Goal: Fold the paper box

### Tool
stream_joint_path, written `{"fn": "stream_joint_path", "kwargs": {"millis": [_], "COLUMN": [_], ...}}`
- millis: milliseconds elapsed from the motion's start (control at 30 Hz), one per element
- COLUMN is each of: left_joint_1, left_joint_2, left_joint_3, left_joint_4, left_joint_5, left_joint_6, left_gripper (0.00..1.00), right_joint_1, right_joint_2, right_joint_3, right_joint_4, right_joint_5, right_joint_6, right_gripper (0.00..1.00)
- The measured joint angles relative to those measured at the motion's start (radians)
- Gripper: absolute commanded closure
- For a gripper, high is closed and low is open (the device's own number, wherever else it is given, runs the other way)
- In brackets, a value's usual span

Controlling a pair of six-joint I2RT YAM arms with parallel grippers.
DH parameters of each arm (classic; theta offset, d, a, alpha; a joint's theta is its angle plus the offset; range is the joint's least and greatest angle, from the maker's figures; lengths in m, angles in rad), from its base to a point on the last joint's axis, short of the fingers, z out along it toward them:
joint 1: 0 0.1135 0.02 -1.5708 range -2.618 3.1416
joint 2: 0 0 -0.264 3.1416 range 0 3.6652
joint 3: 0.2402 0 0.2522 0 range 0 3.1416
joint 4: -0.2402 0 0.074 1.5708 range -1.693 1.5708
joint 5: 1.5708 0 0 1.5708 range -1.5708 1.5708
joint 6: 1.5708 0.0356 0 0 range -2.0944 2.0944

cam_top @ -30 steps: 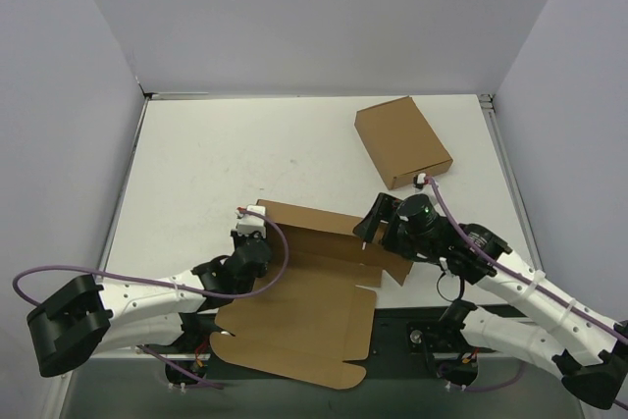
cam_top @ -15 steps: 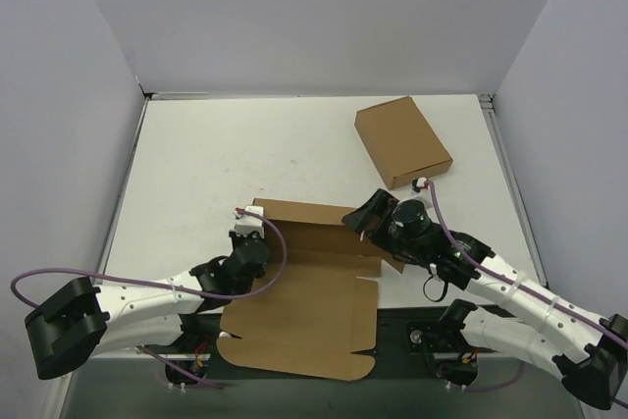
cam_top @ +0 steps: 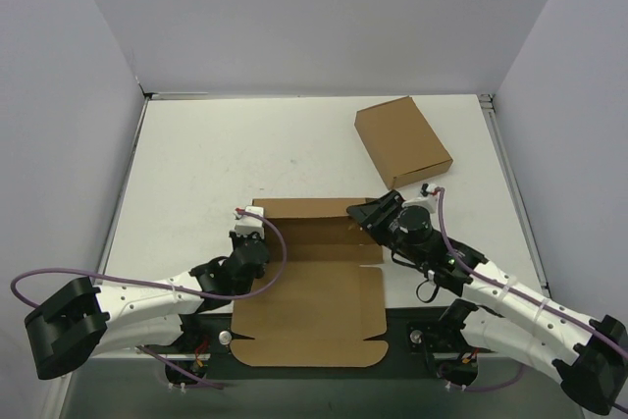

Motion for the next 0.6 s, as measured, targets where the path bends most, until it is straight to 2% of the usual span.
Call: {"fn": "stream_joint_path", "kwargs": {"millis": [200, 233, 433, 600], "left_joint_1": [-0.004, -0.005, -0.017, -0.027], "left_joint_2": [-0.002, -0.002, 0.000, 0.014], "left_joint_3": [-0.001, -0.001, -0.001, -0.001], "left_joint_4": [0.000, 0.000, 0.007, 0.025], "left_joint_5": [0.002, 0.003, 0.010, 0.013], "left_joint_6": [0.000, 0.000, -0.007, -0.010], "left_gripper": [0.71, 0.71, 0.71, 0.71], "right_joint_1": [-0.005, -0.005, -0.003, 0.010], "right_joint_2": [0.000, 0.000, -0.003, -0.001], "right_joint_3": [-0.045, -0.051, -0.083, -0.100], "right_joint_4": [0.116, 0.132, 0.222, 0.266], "right_joint_5": [0.021, 0.026, 0.068, 0.101], "right_joint_6": [0.051, 0.058, 0.125, 0.172], "right_gripper": [0.79, 0.85, 1.00, 1.00]}}
